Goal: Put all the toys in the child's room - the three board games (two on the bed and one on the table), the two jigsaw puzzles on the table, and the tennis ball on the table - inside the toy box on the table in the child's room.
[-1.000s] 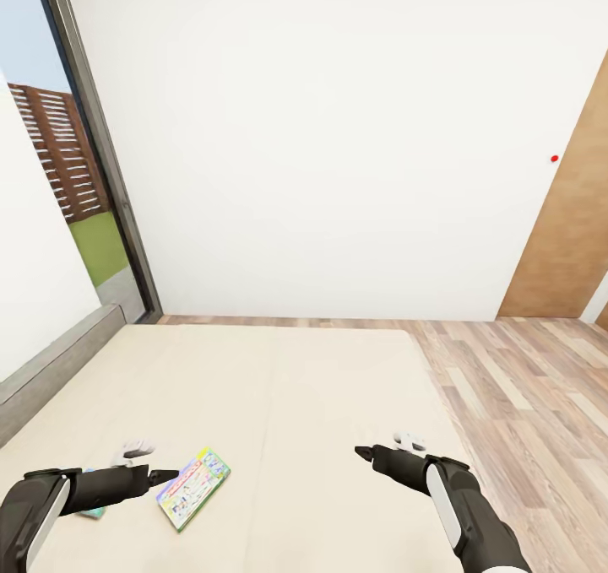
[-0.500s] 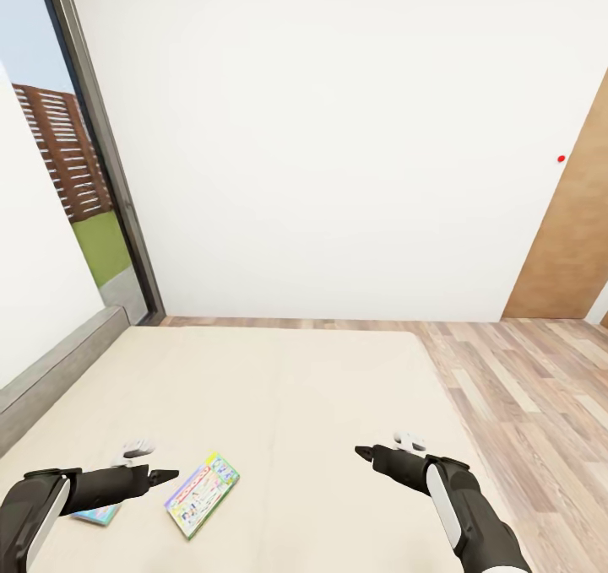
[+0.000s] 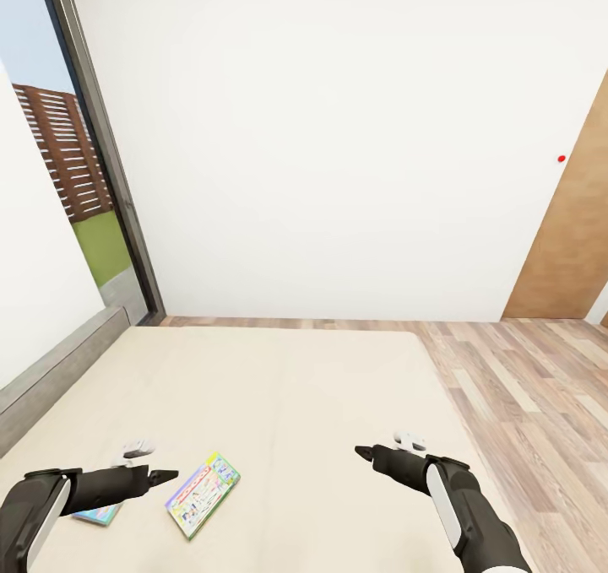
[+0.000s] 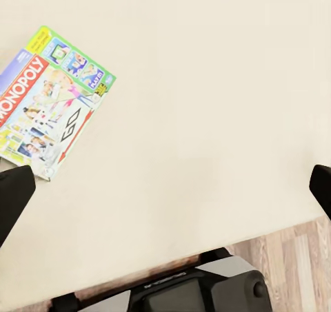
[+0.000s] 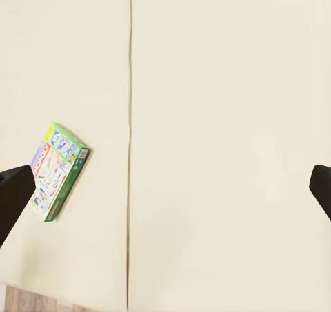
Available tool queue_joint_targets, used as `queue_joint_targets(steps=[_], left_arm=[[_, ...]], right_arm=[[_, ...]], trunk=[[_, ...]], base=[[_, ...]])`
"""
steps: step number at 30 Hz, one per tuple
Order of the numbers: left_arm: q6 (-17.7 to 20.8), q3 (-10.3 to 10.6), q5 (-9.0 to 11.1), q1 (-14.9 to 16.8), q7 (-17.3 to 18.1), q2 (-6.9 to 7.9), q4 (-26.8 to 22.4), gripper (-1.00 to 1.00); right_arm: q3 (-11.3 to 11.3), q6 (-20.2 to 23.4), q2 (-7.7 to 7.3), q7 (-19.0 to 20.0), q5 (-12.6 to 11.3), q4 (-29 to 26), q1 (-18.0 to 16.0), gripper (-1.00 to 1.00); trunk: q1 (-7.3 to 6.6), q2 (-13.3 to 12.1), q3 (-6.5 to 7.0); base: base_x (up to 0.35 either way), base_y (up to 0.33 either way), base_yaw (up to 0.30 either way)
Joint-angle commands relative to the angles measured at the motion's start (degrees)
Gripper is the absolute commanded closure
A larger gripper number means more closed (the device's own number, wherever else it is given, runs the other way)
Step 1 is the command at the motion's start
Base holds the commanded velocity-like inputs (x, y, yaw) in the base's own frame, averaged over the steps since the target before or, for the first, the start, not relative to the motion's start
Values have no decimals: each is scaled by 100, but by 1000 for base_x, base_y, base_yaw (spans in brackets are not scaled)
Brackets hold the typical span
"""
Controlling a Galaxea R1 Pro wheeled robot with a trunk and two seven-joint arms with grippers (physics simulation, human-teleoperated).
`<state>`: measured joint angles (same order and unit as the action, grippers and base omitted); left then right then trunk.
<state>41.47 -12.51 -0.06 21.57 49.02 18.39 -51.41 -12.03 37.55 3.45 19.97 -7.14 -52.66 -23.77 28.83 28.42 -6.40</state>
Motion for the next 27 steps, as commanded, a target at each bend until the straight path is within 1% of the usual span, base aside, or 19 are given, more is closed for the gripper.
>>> queue_joint_targets(steps=[1,7,10,11,13,14,16,17,19,20,21,22,24,25,27], left_arm=[[42,-11,-1,5,15,-1,-4,-100],[34,-18,-7,8,-51,5,-8,-100],[30,-21,-10,23,-351,-9,-4,-100],[23,-22,-9,65,-660,-30,-3,-100],[-11,-17,-7,146,-1070,-76,14,-100],[-92,-13,-1,266,-1558,-163,51,-100],[-238,-9,5,416,-2093,-294,136,-100],[-434,-1,8,580,-2632,-448,295,-100],[-652,5,7,758,-3136,-595,540,-100],[-872,11,2,962,-3568,-714,850,-100],[-1076,18,-3,1186,-3896,-801,1189,-100],[-1170,20,-5,1298,-4017,-833,1357,-100],[-1529,26,-6,1666,-4300,-911,1932,-100],[-1695,29,-3,1774,-4371,-933,2116,-100],[-1913,46,-11,1867,-4444,-984,2293,-100]], right_arm=[[-23,42,6,7,-30,-6,-5,-100],[-15,41,11,2,12,-41,-5,-100],[-9,48,13,0,41,-70,-5,-100],[-5,62,14,-4,52,-79,-5,-100],[1,76,14,-8,60,-88,-5,-100],[7,86,15,-24,64,-101,-5,-100],[10,97,15,-57,70,-141,-7,-100],[12,108,17,-108,74,-228,-10,-100],[15,117,19,-173,77,-354,-11,-100],[37,135,23,-247,77,-508,-10,-100],[79,167,28,-315,75,-668,-5,-100],[107,193,33,-344,75,-746,-4,-100],[241,328,52,-416,73,-1064,7,-100],[310,392,58,-435,71,-1247,40,-100],[412,487,63,-451,69,-1544,165,-100]], trunk=[[3,11,-12],[3,11,-12],[3,11,-12],[3,11,-12],[3,11,-12],[3,11,-12],[3,11,-12],[3,11,-12],[3,11,-12],[3,11,-12],[3,11,-12],[3,11,-12],[3,11,-12],[3,11,-12],[3,11,-12]], base=[[0,0,0],[0,0,0],[0,0,0],[0,0,0],[0,0,0],[0,0,0],[0,0,0],[0,0,0],[0,0,0],[0,0,0],[0,0,0],[0,0,0],[0,0,0],[0,0,0],[0,0,0]])
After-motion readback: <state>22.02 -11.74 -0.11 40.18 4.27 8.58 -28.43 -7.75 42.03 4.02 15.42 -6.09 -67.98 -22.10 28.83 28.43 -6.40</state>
